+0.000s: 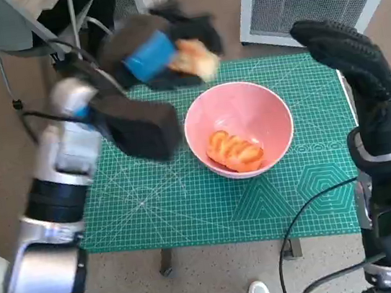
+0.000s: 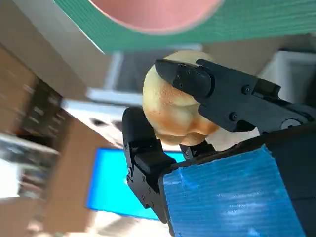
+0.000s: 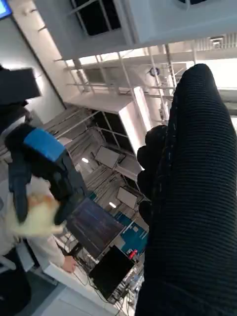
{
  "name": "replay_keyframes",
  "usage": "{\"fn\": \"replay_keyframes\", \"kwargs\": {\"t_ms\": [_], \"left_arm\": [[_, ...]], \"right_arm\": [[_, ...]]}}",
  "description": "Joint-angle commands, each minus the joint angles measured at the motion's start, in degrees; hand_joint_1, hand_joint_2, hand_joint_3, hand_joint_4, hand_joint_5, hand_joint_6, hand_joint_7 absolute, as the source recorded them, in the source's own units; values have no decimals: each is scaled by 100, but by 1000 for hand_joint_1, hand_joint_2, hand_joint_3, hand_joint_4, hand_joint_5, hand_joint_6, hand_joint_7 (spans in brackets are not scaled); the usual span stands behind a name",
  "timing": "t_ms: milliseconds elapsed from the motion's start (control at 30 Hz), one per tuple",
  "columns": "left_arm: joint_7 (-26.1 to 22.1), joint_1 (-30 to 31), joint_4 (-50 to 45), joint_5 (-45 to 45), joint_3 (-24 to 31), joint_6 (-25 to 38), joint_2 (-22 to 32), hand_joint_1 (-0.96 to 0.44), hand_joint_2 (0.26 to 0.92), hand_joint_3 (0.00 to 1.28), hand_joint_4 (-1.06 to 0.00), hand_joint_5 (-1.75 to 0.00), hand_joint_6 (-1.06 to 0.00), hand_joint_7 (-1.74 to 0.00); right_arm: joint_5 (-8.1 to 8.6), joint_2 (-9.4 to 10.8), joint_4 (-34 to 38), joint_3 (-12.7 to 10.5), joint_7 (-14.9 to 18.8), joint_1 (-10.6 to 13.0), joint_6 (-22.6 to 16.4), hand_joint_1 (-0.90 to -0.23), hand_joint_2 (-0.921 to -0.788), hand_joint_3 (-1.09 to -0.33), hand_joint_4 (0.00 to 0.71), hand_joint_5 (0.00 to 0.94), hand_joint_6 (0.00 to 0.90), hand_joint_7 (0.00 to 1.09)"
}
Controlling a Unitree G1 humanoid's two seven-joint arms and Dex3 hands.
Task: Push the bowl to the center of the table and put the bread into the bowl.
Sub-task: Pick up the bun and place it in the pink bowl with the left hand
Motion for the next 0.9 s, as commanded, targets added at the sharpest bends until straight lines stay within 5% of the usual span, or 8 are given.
{"fn": "replay_keyframes", "kwargs": {"t_ms": [33,467,600,667,767,900], "left_arm": [[-53,8,294,162,-328,-222,-293,1,919,36,-751,-1116,-640,-1139],[356,-405,2407,602,-900,-943,-1049,1,920,81,-717,-1078,-565,-1287],[297,-463,2896,621,-931,-974,-1162,1,921,188,-616,-1224,-427,-1379],[104,-482,3035,595,-923,-888,-1182,-25,911,176,-501,-740,-360,-921],[-252,-523,3128,538,-898,-720,-1176,-118,907,107,-255,-257,-215,-514],[-701,-558,2956,326,-719,-560,-1086,-227,897,63,-110,-67,-123,-324]], "right_arm": [[44,35,84,68,82,21,30,-564,-921,-778,243,0,-1,535],[-55,-38,-45,27,28,87,59,-551,-921,-781,238,0,-1,542],[-148,-32,-141,-4,-27,141,65,-549,-921,-781,238,0,-1,543],[-178,-31,-177,-21,-48,159,75,-548,-921,-783,238,0,-1,543],[-223,-26,-220,-44,-81,175,101,-549,-921,-783,238,0,-1,540],[-253,-20,-271,-67,-104,185,153,-554,-921,-783,238,0,-1,535]]}}
